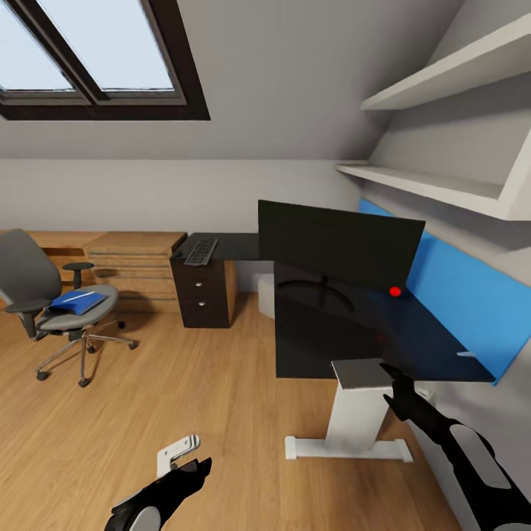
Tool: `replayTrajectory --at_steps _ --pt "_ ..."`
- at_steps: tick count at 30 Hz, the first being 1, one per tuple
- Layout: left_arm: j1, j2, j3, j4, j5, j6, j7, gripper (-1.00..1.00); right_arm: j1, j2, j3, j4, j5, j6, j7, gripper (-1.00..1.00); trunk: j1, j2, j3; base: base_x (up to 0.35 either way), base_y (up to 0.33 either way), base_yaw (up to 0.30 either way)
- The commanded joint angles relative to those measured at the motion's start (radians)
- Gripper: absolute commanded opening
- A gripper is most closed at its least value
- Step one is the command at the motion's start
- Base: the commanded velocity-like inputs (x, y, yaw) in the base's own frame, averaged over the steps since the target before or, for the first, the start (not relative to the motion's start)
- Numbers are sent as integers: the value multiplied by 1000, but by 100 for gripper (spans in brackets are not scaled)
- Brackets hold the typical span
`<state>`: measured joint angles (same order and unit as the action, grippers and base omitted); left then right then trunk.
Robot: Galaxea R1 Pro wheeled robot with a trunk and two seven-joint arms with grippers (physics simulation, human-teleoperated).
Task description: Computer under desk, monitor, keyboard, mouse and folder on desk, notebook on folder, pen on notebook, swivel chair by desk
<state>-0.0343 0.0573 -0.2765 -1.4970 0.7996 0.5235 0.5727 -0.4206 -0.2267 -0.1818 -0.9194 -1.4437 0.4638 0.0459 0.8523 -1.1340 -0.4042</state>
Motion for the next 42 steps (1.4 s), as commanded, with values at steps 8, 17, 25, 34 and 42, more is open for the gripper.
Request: replayTrajectory --at_steps 8,17,25,34,42 --pt "-1 1 -1 -4 9 0 10 100 -1 0 -2 4 -1 5 1 100 31 -57 -26 0 0 0" --pt "-1 2 -1 -6 10 0 10 100 -1 1 0 88 -3 -20 3 100 65 -120 -54 0 0 0" --pt "-1 1 -2 -6 12 0 10 100 -1 2 -6 104 -8 -51 5 100 96 -176 -80 0 0 0" --pt "-1 1 -3 -5 15 0 10 100 -1 1 -7 109 -11 -67 3 100 130 -239 -108 0 0 0" --pt "-1 1 -4 -5 15 0 10 100 -1 3 -7 109 -19 -67 3 100 161 -295 -133 0 0 0"
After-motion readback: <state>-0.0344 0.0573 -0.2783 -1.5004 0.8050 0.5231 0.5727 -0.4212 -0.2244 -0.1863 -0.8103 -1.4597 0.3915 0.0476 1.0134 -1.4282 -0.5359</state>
